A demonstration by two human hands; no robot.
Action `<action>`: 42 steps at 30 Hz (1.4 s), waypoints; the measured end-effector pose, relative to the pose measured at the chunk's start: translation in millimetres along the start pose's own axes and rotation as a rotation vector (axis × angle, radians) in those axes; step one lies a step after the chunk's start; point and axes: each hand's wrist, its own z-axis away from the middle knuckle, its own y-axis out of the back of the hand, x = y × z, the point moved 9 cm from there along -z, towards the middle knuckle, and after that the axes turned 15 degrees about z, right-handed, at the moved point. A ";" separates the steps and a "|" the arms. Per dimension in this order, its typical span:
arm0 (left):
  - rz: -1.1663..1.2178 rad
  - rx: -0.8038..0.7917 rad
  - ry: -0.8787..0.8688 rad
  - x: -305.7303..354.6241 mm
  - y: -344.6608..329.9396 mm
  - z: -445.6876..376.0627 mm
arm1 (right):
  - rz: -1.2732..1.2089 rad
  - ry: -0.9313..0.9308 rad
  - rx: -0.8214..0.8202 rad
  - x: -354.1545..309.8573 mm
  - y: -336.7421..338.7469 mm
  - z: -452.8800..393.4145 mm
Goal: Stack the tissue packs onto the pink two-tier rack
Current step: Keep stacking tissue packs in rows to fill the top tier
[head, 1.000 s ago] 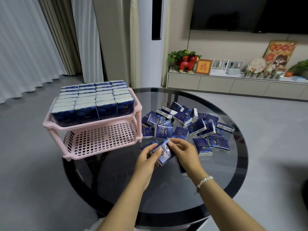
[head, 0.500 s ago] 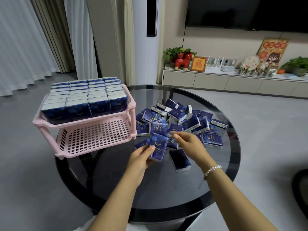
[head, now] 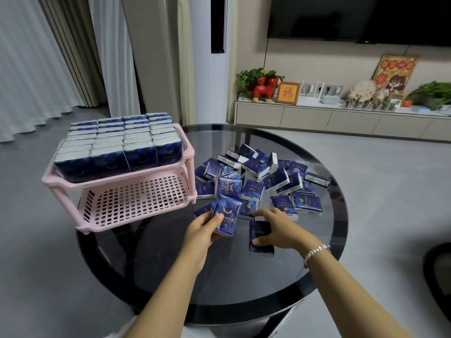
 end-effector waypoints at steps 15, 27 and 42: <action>-0.049 -0.040 -0.021 -1.5 -1.9 -3.0 | -1.106 -0.158 0.288 18.1 8.6 20.5; -0.093 -0.077 -0.016 -9.6 -6.8 -2.6 | -1.379 -0.163 0.467 -18.6 -12.5 17.1; -0.385 -0.185 -0.018 -7.9 -7.3 -5.3 | -1.137 0.199 0.217 -39.6 -13.2 17.2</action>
